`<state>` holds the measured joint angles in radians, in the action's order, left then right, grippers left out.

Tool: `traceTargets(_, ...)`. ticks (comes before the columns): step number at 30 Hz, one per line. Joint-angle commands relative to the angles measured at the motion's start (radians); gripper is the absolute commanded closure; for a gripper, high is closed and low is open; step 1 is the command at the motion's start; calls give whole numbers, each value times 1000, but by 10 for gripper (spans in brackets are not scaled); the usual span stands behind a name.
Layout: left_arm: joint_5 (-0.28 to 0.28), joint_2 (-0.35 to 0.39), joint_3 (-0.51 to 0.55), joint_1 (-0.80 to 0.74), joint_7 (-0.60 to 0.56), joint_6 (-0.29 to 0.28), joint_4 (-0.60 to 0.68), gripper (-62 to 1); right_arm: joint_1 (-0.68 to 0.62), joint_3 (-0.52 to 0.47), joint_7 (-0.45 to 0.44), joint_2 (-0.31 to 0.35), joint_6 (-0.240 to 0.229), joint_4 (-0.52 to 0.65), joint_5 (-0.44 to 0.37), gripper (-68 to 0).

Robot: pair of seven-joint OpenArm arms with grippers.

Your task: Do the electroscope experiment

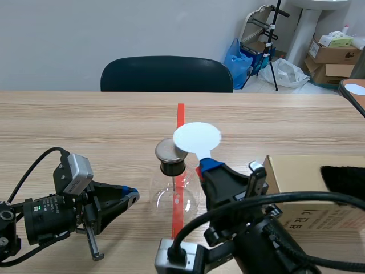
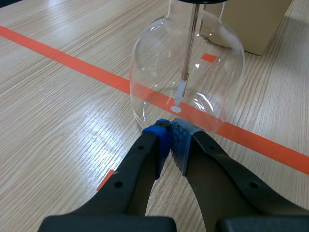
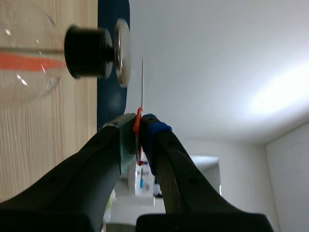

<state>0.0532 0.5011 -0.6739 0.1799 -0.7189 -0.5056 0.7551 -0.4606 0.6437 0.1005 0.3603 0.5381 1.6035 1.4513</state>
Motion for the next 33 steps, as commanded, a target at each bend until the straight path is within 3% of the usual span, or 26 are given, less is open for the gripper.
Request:
traceTargets(1, 9, -5, 1, 3, -14, -1, 22, -30, 9, -2, 38, 5, 14, 14, 3, -11)
traceTargets(9, 9, -5, 1, 3, -14, -1, 22, -30, 9, -2, 247, 5, 14, 14, 3, -11)
traceTargets(15, 9, -5, 1, 3, -14, -1, 22, -30, 9, -2, 349, 5, 14, 14, 3, -11)
traceTargets(22, 9, -5, 1, 3, -14, -1, 22, -30, 9, -2, 411, 5, 14, 14, 3, -11)
traceTargets(33, 9, -5, 1, 3, -14, 3, 22, -30, 9, -2, 417, 5, 14, 14, 3, -11)
